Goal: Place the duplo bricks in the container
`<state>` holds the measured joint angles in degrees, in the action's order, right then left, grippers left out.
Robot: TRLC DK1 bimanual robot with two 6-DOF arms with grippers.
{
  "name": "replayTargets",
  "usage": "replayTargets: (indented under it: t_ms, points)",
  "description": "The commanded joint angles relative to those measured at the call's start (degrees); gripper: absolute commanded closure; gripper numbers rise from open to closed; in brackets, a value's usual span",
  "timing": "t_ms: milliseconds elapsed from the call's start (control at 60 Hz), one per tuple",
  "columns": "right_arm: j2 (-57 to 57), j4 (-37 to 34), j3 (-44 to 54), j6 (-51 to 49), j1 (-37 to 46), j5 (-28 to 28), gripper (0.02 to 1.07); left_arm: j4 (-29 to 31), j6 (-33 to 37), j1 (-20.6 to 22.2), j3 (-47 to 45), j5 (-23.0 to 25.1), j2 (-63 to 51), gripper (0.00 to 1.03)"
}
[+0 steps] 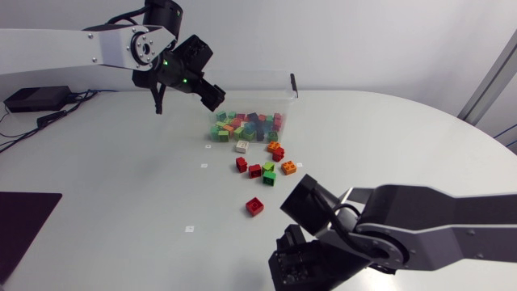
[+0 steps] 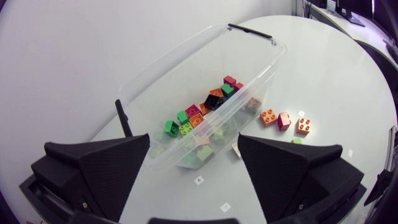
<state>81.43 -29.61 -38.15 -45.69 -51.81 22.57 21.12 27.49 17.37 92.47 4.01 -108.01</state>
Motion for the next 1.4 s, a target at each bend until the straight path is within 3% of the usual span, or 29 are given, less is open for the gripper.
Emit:
replayTargets:
  t_ms: [0, 267, 367, 567, 617, 800, 1050, 1167, 1383]
  points:
    - [1.9, -1.5, -0.6, 1.7, -2.2, -1.0, 0.12, 0.1, 1.2, 0.3, -2.1, -0.5, 2.7, 0.05]
    - [5.1, -0.6, -3.6, 7.7, -6.9, -3.3, 0.12, 0.8, 1.8, 0.3, -4.3, -0.7, 4.6, 0.05]
    - [5.6, 0.8, -3.8, 9.5, -7.7, -3.4, 0.19, 0.9, 2.2, 0.5, -4.9, -0.7, 5.1, 0.05]
    - [5.9, 0.6, -4.4, 11.4, -9.4, -5.5, 0.21, 1.9, 3.1, 0.7, -4.9, -0.8, 6.3, 0.05]
    - [6.6, -0.7, -4.8, 11.5, -10.2, -6.6, 0.33, 2.1, 3.4, 0.7, -5.1, -0.8, 6.4, 0.05]
    - [9.8, -4.5, -7.5, 12.4, -13.7, -10.1, 0.47, 2.1, 4.0, 0.5, -5.8, -0.8, 6.5, 0.05]
    - [13.9, -7.0, -11.3, 14.9, -17.4, -12.8, 0.50, 2.1, 5.0, -0.3, -6.9, -0.8, 8.3, 0.05]
    - [17.2, -6.2, -11.3, 15.7, -18.1, -13.5, 0.80, 2.1, 5.6, -0.9, -7.2, -0.8, 9.0, 0.05]
    - [14.5, -5.0, -10.3, 16.5, -15.4, -15.3, 0.80, 2.1, 6.8, -1.4, -7.9, -0.7, 10.0, 0.05]
